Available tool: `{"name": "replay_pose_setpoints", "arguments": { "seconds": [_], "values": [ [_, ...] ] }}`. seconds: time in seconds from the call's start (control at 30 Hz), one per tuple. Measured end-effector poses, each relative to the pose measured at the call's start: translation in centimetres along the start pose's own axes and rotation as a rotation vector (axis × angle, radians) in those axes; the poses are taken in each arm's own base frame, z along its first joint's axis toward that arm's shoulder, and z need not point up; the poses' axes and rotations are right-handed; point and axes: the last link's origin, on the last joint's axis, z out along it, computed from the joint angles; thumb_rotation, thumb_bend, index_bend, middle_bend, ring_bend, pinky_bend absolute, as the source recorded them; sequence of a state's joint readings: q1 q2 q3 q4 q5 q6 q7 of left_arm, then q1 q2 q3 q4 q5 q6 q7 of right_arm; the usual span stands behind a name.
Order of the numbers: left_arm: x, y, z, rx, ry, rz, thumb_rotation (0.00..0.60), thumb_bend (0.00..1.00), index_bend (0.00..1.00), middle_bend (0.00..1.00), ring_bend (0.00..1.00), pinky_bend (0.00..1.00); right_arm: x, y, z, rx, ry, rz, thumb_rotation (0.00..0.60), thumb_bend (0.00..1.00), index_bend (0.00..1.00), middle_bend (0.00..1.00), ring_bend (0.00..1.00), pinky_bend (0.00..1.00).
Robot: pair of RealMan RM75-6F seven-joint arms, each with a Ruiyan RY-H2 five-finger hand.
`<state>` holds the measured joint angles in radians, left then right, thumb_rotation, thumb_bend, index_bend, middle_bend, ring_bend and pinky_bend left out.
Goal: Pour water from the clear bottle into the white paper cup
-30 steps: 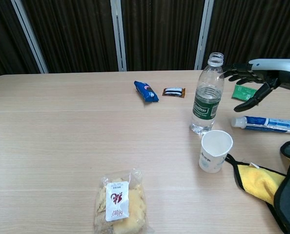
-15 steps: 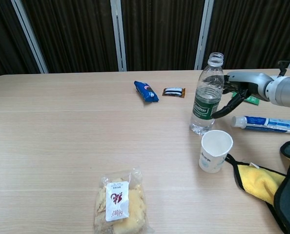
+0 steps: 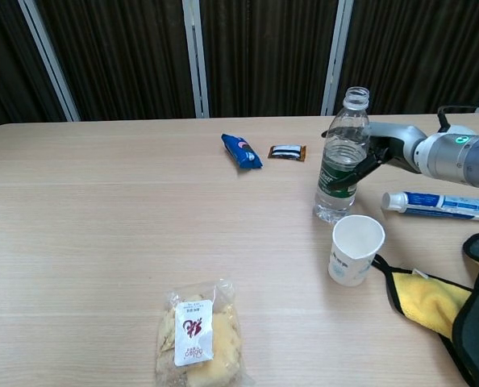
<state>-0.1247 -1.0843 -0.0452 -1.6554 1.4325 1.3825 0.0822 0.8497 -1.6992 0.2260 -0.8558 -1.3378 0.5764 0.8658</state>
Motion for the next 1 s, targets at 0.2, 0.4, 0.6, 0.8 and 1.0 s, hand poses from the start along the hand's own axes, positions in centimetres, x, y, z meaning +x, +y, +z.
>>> {"name": "replay_pose_setpoints", "arguments": {
  "seconds": [0.2, 0.4, 0.6, 0.8, 1.0],
  "values": [
    [-0.2, 0.0, 0.1, 0.009, -0.008, 0.001, 0.6, 0.02, 0.0, 0.0, 0.0, 0.0, -0.1, 0.5, 0.6, -0.006, 0.021, 0.054, 0.6, 0.0, 0.13, 0.28, 0.23, 0.16],
    [-0.5, -0.1, 0.3, 0.019, -0.019, 0.0, 0.6, 0.02, 0.0, 0.0, 0.0, 0.0, -0.3, 0.8, 1.0, 0.004, 0.039, 0.099, 0.6, 0.01, 0.37, 0.52, 0.47, 0.34],
    [-0.7, -0.1, 0.5, 0.023, -0.026, -0.006, 0.6, 0.03, 0.0, 0.0, 0.0, 0.0, 0.0, 1.4, 1.3, 0.017, 0.079, 0.11, 0.6, 0.21, 0.53, 0.64, 0.57, 0.45],
    [-0.6, 0.2, 0.4, 0.011, -0.024, -0.011, 0.6, 0.04, 0.0, 0.0, 0.0, 0.0, 0.9, 1.1, 0.9, 0.065, 0.116, 0.104, 0.6, 0.29, 0.54, 0.65, 0.58, 0.47],
    [-0.2, 0.4, 0.0, -0.012, -0.01, -0.024, 0.6, 0.04, 0.0, 0.0, 0.0, 0.0, 3.3, 0.8, -0.9, 0.124, 0.154, -0.013, 0.6, 0.34, 0.54, 0.65, 0.58, 0.47]
  ]
}}
